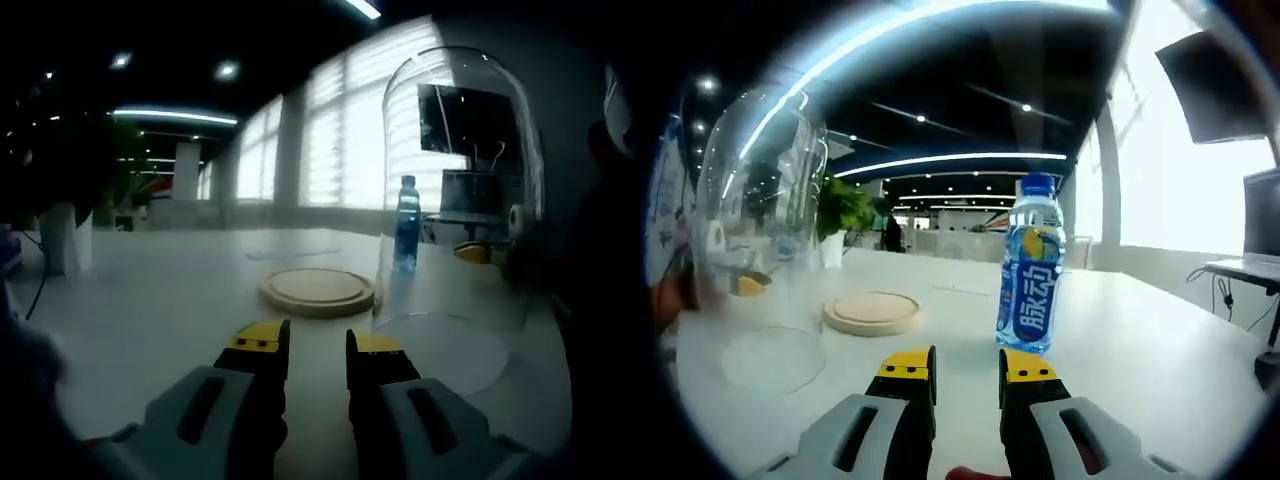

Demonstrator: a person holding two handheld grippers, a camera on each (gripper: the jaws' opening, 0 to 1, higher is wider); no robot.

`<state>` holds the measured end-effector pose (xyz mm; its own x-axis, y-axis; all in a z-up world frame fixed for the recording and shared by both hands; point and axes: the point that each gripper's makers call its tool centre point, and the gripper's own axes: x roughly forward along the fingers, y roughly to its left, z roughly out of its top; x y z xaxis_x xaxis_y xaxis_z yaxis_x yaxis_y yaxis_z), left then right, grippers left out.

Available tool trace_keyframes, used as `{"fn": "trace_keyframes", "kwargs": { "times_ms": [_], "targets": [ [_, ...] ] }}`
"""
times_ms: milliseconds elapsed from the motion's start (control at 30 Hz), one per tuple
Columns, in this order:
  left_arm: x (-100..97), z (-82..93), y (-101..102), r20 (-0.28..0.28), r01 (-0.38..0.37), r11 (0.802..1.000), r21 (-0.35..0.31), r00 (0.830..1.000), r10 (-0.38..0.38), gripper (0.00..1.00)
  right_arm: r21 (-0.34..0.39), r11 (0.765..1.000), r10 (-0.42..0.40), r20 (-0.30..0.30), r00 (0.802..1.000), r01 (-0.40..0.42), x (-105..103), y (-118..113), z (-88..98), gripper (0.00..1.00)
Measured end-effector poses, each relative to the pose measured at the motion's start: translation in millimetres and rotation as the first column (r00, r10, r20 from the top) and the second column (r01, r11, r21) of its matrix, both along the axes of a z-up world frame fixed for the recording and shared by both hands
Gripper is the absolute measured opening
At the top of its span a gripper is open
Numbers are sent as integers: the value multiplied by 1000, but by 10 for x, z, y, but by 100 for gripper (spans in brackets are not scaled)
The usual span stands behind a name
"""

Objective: Open the cover put in the Mizone put the cover back on

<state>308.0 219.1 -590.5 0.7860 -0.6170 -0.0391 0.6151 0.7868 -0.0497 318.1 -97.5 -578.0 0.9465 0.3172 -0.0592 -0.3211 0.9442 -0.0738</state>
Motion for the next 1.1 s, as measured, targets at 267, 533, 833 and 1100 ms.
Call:
{"fn": "trace_keyframes", "kwargs": {
  "times_ms": [267, 533, 833, 1100],
  "targets": [
    [-10, -24, -23, -1, 7, 1000, 16, 1000, -7, 16, 8, 1000, -14, 47, 999, 14, 103, -38, 223, 16],
    [12, -11, 11, -4, 0, 1000, -3, 1000, 0, 16, -3, 1000, -26, 79, 996, 26, 190, -43, 406, 16],
    [7, -33, 6, -7, 0, 1000, 10, 1000, 0, 16, -5, 999, -37, 116, 993, 38, 350, -36, 633, 17],
    [1, -13, -7, -6, 3, 1000, -4, 1000, -3, 16, -15, 999, -38, 145, 989, 40, 479, -27, 869, 17]
  ]
}}
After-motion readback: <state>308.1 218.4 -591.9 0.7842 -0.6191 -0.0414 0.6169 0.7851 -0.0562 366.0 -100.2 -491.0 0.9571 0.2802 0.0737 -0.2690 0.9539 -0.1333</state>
